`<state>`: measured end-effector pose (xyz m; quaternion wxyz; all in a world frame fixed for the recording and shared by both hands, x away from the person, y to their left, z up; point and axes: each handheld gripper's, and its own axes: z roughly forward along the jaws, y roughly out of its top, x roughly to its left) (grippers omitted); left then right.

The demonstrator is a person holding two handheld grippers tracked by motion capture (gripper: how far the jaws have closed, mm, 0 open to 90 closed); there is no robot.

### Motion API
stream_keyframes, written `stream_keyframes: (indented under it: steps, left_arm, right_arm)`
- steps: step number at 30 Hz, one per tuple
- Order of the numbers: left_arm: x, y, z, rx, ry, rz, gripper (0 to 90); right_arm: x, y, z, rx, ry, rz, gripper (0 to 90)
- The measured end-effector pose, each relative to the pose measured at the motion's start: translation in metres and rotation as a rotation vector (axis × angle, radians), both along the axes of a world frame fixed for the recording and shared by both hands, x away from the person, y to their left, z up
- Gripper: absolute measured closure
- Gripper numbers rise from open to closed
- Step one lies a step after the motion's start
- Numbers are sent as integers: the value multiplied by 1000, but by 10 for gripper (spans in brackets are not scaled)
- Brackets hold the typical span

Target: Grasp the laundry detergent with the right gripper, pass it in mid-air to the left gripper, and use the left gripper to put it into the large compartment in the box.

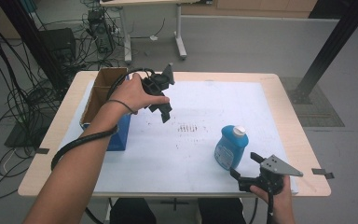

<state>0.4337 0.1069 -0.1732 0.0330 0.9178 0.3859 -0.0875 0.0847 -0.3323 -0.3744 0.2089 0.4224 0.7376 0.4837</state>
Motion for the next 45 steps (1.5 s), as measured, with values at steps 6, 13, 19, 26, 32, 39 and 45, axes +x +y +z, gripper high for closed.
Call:
stream_keyframes:
  steps: [6,13,19,26,32,39,45]
  left_arm:
    - [0,-1,1,4,-1,2,47]
    - [0,-2,1,9,0,1,47]
    - [0,-3,1,16,0,-1,47]
    - [0,-5,-1,20,2,0,47]
    - [0,-4,-1,16,3,4,47]
    - [0,-4,-2,17,6,4,47]
    - [1,-3,-2,14,8,2,47]
  right_arm:
    - [0,-1,0,5,-1,-2,44]
    - [0,-2,0,9,-2,-1,44]
    - [0,-1,0,11,-4,0,44]
    - [1,-1,-1,15,-3,1,44]
    - [1,-1,-2,17,-1,2,45]
    - [2,0,-2,16,-2,10,46]
    - [2,0,-3,18,-2,9,46]
